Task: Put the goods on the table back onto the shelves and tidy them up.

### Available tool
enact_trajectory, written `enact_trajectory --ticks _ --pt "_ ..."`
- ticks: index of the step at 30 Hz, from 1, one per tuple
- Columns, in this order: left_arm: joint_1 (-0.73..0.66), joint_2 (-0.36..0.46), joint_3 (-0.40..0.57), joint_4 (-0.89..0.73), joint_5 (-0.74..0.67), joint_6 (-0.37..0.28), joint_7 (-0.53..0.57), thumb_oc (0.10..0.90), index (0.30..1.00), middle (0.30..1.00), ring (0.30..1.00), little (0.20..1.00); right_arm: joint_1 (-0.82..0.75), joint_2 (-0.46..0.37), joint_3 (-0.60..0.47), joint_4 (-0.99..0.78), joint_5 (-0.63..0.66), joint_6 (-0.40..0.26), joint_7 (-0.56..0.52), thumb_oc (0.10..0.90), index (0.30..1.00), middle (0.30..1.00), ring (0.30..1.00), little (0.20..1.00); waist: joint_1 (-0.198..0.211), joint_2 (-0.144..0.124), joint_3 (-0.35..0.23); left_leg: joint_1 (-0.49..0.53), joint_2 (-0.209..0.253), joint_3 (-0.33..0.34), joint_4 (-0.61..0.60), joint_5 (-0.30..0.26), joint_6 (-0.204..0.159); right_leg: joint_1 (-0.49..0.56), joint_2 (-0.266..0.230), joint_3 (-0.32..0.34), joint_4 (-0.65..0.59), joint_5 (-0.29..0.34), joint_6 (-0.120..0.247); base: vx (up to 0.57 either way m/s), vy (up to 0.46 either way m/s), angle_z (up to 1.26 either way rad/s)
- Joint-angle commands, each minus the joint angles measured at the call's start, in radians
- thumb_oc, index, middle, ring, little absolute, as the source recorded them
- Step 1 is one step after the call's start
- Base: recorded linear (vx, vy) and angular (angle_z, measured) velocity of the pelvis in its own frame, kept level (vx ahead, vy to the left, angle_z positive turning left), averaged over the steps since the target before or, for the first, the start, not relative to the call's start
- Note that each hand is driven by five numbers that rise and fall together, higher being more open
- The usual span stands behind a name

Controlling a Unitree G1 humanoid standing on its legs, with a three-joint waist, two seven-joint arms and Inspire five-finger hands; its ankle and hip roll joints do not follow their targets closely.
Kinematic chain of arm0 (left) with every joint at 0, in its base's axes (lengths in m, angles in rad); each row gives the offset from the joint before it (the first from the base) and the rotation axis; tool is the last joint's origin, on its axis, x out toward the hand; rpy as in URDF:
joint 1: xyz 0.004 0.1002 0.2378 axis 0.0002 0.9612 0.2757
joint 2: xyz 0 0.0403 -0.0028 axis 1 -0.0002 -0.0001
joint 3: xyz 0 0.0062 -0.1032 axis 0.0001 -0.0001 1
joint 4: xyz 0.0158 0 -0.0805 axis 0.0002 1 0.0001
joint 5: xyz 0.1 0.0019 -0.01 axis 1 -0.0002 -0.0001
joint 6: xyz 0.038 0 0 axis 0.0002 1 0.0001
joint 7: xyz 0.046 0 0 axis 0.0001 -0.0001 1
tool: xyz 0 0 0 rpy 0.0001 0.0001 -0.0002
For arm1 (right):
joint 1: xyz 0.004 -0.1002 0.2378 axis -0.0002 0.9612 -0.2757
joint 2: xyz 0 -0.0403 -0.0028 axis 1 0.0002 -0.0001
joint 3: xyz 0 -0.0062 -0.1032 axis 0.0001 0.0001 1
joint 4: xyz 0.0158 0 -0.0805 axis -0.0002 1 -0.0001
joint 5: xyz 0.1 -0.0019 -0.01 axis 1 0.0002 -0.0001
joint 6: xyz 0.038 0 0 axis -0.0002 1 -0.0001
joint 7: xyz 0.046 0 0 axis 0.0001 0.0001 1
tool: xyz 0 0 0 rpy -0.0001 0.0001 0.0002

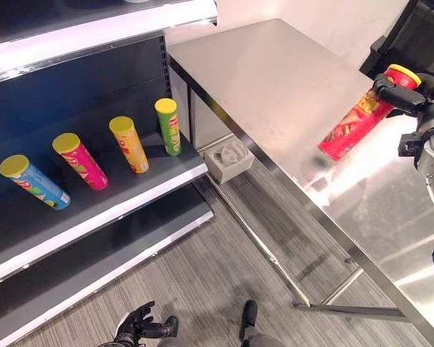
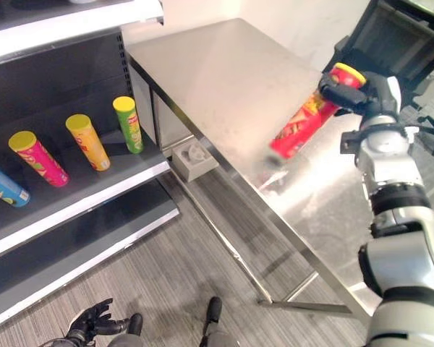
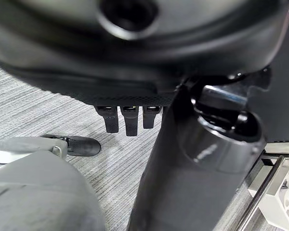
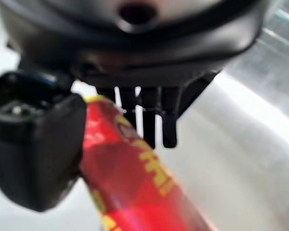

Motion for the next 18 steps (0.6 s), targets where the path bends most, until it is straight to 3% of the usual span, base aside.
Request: enact_trajectory --ticks 1,12,18 --pt "-0.038 0.059 -0.035 0.008 -0.005 -0.027 0.024 0.800 0.900 0.900 0.900 0.900 -0.170 -0.051 0.006 -0.048 -0.010 -0.089 -0.058 0.400 0.300 0.300 0.300 0.300 0.011 -0.039 -0.024 -0.028 -0.035 0.000 0.002 -0.064 0.039 0.073 -0.066 -0.021 0.006 -0.146 0.124 0.00 0.000 0.00" --pt "-0.016 0.052 0.013 -0.010 0.014 -0.025 0.022 0.800 0.900 0.900 0.900 0.900 0.161 -0.072 -0.239 -0.461 -0.011 -0.176 -0.115 0.400 0.300 0.300 0.300 0.300 0.013 -0.046 -0.026 -0.022 -0.053 -0.007 0.002 -0.073 0.056 0.075 -0.088 -0.021 0.006 -0.129 0.139 -0.02 0.035 0.01" --pt "-0.011 0.057 0.050 -0.031 0.013 -0.034 0.021 0.800 0.900 0.900 0.900 0.900 0.282 -0.050 -0.350 -0.658 -0.020 -0.228 -0.118 0.400 0.300 0.300 0.300 0.300 0.022 -0.048 -0.015 -0.032 -0.105 0.002 0.002 -0.079 0.087 0.036 -0.133 -0.004 0.006 -0.068 0.171 -0.08 0.128 -0.03"
